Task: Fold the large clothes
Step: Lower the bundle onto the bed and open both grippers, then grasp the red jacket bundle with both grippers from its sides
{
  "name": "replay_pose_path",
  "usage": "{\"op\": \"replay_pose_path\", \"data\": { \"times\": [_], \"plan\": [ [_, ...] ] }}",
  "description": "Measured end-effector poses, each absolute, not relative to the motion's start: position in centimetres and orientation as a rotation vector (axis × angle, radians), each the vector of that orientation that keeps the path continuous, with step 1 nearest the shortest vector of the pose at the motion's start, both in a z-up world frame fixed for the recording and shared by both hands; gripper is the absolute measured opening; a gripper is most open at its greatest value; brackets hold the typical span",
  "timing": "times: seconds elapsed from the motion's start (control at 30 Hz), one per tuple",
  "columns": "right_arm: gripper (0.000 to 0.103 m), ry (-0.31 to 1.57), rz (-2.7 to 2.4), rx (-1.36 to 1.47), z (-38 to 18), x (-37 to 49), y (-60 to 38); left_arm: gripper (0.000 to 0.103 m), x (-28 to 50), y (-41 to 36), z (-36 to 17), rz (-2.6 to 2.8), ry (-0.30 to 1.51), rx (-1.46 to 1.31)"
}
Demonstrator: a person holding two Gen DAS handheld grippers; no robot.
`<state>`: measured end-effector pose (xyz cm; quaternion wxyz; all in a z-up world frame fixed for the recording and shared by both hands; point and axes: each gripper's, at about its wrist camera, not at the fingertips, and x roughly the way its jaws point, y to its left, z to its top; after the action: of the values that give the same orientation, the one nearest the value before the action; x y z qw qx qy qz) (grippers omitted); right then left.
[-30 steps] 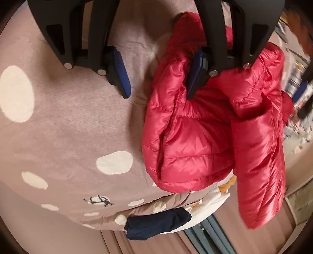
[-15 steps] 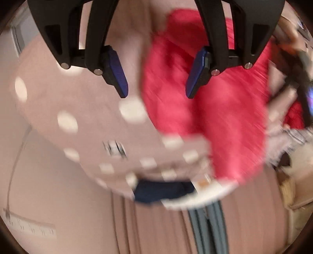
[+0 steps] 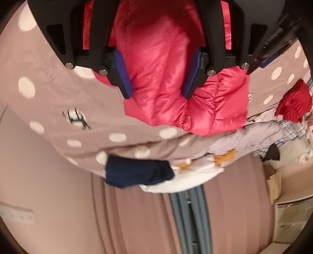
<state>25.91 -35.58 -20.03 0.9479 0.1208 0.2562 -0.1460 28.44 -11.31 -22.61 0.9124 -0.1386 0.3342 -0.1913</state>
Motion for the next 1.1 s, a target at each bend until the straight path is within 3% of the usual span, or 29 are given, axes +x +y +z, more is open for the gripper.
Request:
{"op": "replay_pose_path", "data": {
  "times": [0.23,0.43,1.1],
  "plan": [
    [0.064,0.579,-0.313,0.357,-24.3,26.5,-38.1,0.069,27.7,-13.8,-23.2,-0.381,0.61,-0.21],
    [0.064,0.606,-0.317,0.396,-26.1,27.1,-38.1,0.071,28.8,-13.9,-24.2,-0.413,0.636,-0.241],
    [0.067,0.599,-0.308,0.419,-26.4,27.1,-38.6,0.073,28.4,-14.4,-24.3,-0.39,0.593,-0.214]
  ]
}}
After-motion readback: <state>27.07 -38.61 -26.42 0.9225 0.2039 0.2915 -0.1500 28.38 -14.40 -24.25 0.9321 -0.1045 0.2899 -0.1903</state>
